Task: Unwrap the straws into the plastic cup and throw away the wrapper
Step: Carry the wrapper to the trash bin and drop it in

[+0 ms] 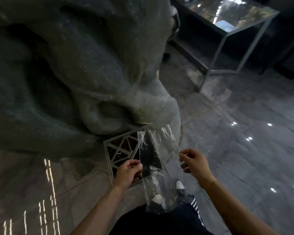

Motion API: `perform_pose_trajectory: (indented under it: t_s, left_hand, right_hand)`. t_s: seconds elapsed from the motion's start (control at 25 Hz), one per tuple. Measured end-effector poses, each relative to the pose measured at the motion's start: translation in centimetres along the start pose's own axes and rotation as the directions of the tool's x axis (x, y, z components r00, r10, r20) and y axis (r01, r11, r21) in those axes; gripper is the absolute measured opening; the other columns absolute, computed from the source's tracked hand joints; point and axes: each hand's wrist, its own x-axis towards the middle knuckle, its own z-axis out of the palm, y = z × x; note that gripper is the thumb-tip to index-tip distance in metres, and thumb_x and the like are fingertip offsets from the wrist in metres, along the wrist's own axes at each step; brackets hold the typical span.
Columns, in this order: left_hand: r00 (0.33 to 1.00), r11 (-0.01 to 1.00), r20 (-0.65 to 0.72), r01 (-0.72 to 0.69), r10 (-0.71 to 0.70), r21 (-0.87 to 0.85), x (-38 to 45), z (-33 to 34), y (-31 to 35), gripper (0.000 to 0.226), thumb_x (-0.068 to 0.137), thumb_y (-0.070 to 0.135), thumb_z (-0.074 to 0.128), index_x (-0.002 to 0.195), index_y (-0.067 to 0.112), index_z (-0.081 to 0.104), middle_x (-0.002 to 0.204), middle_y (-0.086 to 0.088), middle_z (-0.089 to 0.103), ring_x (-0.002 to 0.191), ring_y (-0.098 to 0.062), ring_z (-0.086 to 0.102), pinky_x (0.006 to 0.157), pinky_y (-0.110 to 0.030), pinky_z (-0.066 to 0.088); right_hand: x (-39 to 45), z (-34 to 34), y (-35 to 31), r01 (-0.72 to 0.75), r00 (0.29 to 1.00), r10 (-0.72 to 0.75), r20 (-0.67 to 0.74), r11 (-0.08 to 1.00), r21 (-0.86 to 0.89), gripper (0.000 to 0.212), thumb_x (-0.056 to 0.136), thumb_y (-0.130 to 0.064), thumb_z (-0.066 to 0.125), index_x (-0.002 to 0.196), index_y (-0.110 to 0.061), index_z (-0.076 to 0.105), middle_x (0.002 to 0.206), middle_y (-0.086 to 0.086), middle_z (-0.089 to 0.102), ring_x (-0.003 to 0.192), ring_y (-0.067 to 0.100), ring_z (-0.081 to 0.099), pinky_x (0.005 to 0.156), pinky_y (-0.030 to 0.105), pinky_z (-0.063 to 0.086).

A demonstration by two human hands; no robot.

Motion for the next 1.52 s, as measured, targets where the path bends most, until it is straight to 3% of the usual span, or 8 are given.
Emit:
perform_pose_trajectory:
  t_s: [0.24, 0.64, 0.76, 0.88, 1.0, 1.16, 1.32, 1.52]
  left_hand:
    - [0.960, 0.968, -0.197, 0.162, -0.199, -0.189, -1.6, 2.2, -3.0, 0.021, 0.086, 0.017, 0.070, 0.105, 0.019, 0.062, 0.092, -0.008, 0.072, 0.078, -0.020, 0.068, 0.065, -0.031, 0.053]
    - [0.829, 0.740, -0.302, 0.185, -0.470, -0.646, -3.4, 4.6, -6.0, 0.010, 0.087, -0.001, 0.062, 0.090, 0.008, 0.062, 0.073, -0.014, 0.060, 0.061, -0.026, 0.058, 0.056, -0.029, 0.048]
    - [0.819, 0.737, -0.319, 0.175, -0.477, -0.653, -2.4, 3.3, -6.0, 0.010, 0.087, -0.002, 0.061, 0.083, 0.006, 0.061, 0.066, -0.013, 0.057, 0.050, -0.021, 0.058, 0.045, -0.026, 0.050]
    - [0.820, 0.766, -0.330, 0.189, -0.467, -0.615, -1.0, 1.8, -6.1, 0.014, 0.088, -0.002, 0.062, 0.077, 0.006, 0.062, 0.060, -0.011, 0.056, 0.042, -0.015, 0.056, 0.035, -0.020, 0.048]
    - [0.823, 0.774, -0.310, 0.225, -0.476, -0.592, 0.8, 0.7, -6.1, 0.018, 0.089, -0.002, 0.061, 0.073, 0.007, 0.062, 0.059, -0.011, 0.054, 0.036, -0.012, 0.055, 0.033, -0.018, 0.046]
    - [0.829, 0.774, -0.284, 0.249, -0.481, -0.583, 3.1, 0.0, -6.1, 0.019, 0.089, -0.002, 0.061, 0.073, 0.007, 0.062, 0.054, -0.009, 0.056, 0.031, -0.009, 0.055, 0.035, -0.019, 0.048]
    - [0.842, 0.878, -0.329, 0.302, -0.428, -0.371, 4.0, -0.4, -6.0, 0.010, 0.093, 0.005, 0.054, 0.091, 0.009, 0.063, 0.063, -0.005, 0.058, 0.039, -0.009, 0.057, 0.042, -0.022, 0.049]
    - [0.981, 0.905, -0.192, 0.067, 0.016, 0.420, 2.4, -2.0, -6.2, 0.049, 0.085, 0.007, 0.054, 0.126, 0.033, 0.055, 0.097, 0.010, 0.060, 0.087, -0.013, 0.062, 0.072, -0.026, 0.048]
  right_hand:
    - [4.6, -0.3, -1.5, -0.016, 0.959, 0.089, 0.268, 0.965, -0.263, 0.004, 0.088, -0.014, 0.064, 0.091, -0.013, 0.067, 0.079, 0.011, 0.070, 0.052, 0.013, 0.065, 0.049, 0.023, 0.052]
    - [7.6, 3.9, -2.4, -0.031, 0.845, 0.323, 0.426, 0.825, -0.564, 0.009, 0.087, -0.008, 0.060, 0.094, -0.008, 0.066, 0.070, 0.010, 0.067, 0.044, 0.017, 0.061, 0.042, 0.022, 0.048]
    - [7.6, 4.7, -3.0, 0.233, 0.789, 0.253, 0.559, 0.720, -0.654, 0.023, 0.091, -0.006, 0.051, 0.103, -0.019, 0.064, 0.087, 0.005, 0.069, 0.057, 0.016, 0.066, 0.044, 0.021, 0.050]
    - [7.4, 4.2, -3.6, 0.663, 0.617, 0.142, 0.774, 0.435, -0.609, 0.047, 0.088, 0.002, 0.049, 0.121, -0.030, 0.058, 0.115, -0.009, 0.059, 0.084, 0.001, 0.059, 0.056, 0.008, 0.046]
    - [6.8, 3.3, -4.2, 0.778, 0.521, 0.073, 0.851, 0.370, -0.508, 0.053, 0.083, -0.026, 0.070, 0.129, -0.043, 0.051, 0.122, -0.021, 0.047, 0.098, -0.001, 0.057, 0.070, 0.006, 0.046]
    - [6.4, 3.6, -4.8, 0.836, 0.506, -0.130, 0.853, 0.316, -0.448, 0.029, 0.088, -0.044, 0.063, 0.117, -0.045, 0.061, 0.121, -0.021, 0.057, 0.095, -0.003, 0.059, 0.078, 0.018, 0.053]
    - [6.8, 4.8, -5.0, 0.864, 0.497, -0.210, 0.842, 0.212, -0.457, 0.020, 0.093, -0.038, 0.057, 0.107, -0.042, 0.069, 0.109, -0.019, 0.067, 0.082, -0.002, 0.062, 0.064, 0.016, 0.052]
    - [8.1, 6.2, -3.9, 0.851, 0.524, -0.236, 0.818, 0.161, -0.499, 0.020, 0.093, -0.034, 0.057, 0.107, -0.038, 0.071, 0.099, -0.011, 0.071, 0.080, 0.005, 0.063, 0.061, 0.029, 0.056]
